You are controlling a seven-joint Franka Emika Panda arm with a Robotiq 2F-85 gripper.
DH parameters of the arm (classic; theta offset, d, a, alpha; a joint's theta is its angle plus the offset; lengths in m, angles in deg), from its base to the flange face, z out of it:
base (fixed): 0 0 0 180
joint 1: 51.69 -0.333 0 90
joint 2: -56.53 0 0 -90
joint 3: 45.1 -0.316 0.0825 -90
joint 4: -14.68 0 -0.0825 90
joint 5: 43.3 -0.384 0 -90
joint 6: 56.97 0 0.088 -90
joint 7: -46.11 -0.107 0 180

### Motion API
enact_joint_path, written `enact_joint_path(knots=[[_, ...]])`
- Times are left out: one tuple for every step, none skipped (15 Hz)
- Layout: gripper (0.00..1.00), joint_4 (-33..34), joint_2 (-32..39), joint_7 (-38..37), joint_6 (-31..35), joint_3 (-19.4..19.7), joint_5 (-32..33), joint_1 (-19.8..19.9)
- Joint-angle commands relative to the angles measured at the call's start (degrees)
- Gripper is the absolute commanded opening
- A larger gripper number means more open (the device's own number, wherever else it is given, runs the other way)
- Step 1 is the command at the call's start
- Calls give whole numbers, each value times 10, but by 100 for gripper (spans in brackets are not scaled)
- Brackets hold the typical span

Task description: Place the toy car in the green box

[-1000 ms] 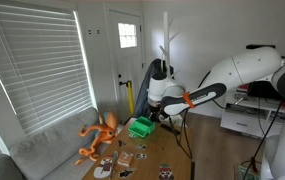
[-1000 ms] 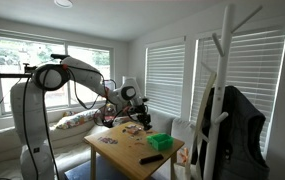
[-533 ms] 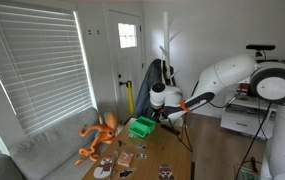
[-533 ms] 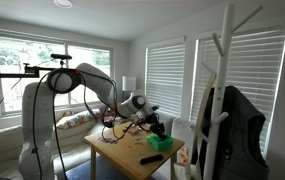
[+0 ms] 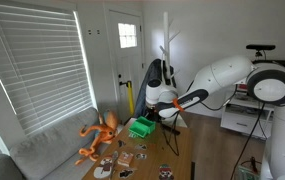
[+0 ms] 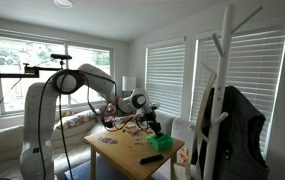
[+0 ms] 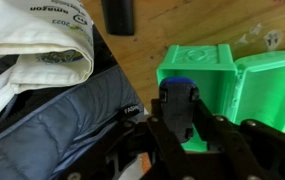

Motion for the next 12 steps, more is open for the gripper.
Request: enact_joint_path(knots=[[10,19,18,-23,0,7,-49,-9],[10,18,20,-23,20,7,-58,-9],[10,21,23,-29,31,9,-60,-10],[10,23,25,-34,44,10,-64,-11],[10,30,28,-35,45,11,-69,-12],[10,35,32,-32,40,11,-73,-13],[10,40,37,-31,31,12,-71,-14],[10,40,42,-34,33,13,-68,-16],[10,41,46,-35,35,14,-70,-16],[10,43,50,-36,34,15,-70,-17],[10,46,55,-35,33,16,-73,-17],[10,47,60,-36,34,17,-75,-18]])
